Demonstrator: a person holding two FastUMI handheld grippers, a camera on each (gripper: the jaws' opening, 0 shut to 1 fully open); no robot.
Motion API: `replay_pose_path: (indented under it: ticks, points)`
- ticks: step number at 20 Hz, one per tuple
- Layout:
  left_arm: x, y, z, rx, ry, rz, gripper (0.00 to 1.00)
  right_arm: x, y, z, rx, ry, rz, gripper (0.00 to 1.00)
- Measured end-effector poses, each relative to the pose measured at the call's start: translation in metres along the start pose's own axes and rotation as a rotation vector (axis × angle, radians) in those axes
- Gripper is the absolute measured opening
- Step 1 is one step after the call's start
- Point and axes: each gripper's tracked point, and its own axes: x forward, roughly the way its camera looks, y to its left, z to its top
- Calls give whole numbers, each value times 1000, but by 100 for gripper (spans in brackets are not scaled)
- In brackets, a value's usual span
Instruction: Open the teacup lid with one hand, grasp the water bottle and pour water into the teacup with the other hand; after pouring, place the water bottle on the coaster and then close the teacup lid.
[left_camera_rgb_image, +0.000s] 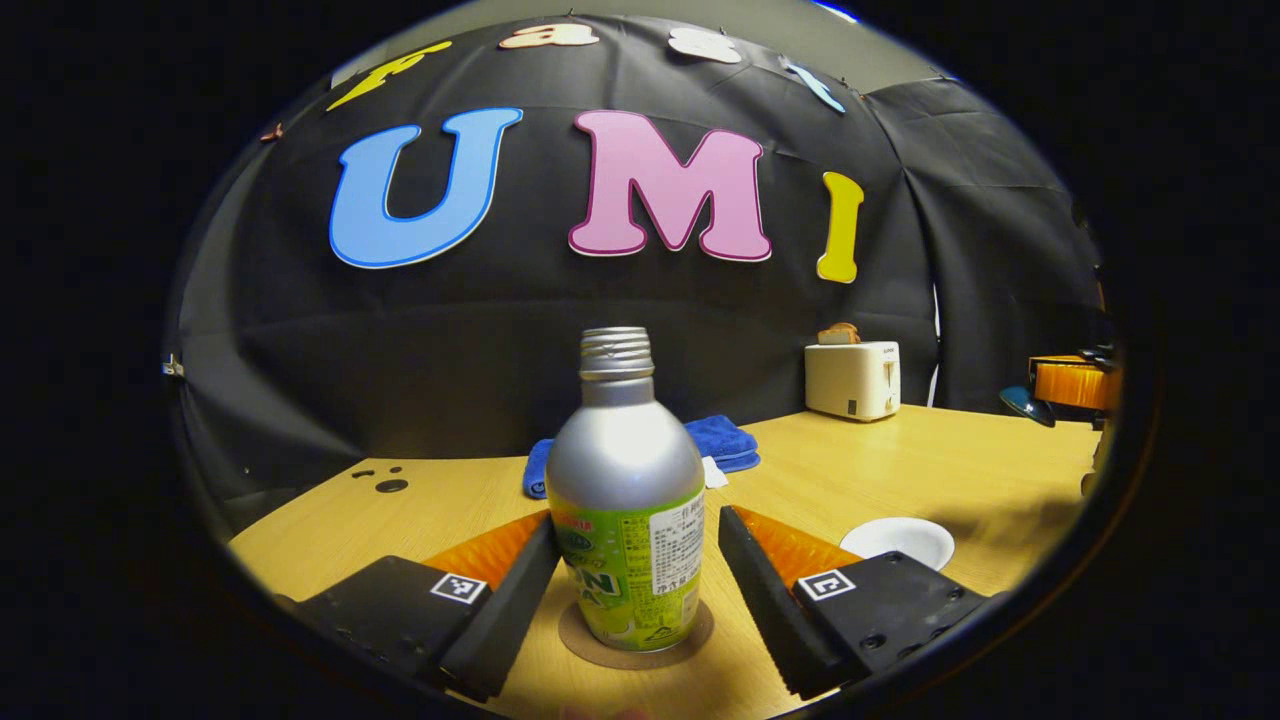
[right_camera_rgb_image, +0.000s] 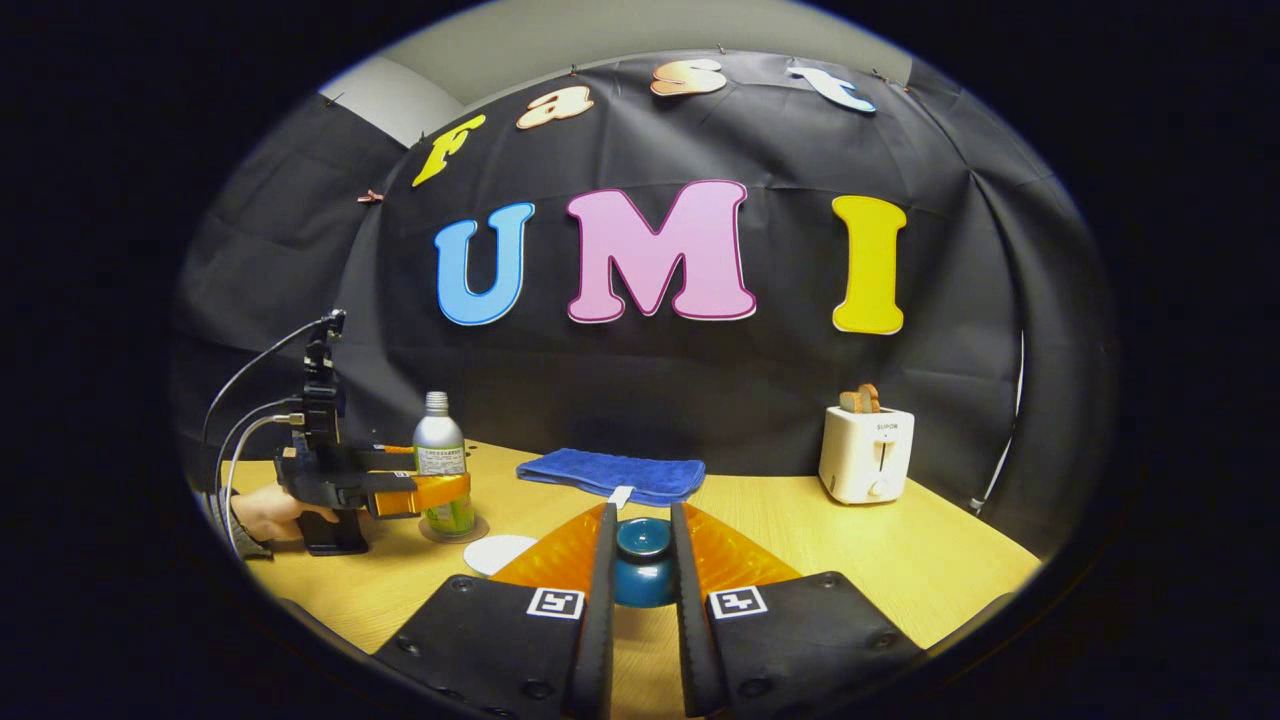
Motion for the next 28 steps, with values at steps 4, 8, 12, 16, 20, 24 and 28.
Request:
replay_pose_path:
  ticks: [4,8,12,16,20,24,28]
  points:
    - [-31,2,0,-9,24,5,96,1,17,-4,18,8,42,31]
    - [-68,8,9,-35,-16,6,96,16,49,-20,76,45,112,31]
    - [-98,10,9,-78,-49,27,97,39,77,-18,69,83,157,31]
    - [-114,12,2,-79,-62,56,97,59,106,-27,47,122,199,31]
    - [-120,10,-6,-59,-26,80,96,74,119,-56,11,190,201,31]
    - [-118,10,-4,-59,-31,78,97,82,119,-74,18,246,190,31]
    - [-118,11,-5,-59,-33,78,97,84,123,-82,-8,273,196,31]
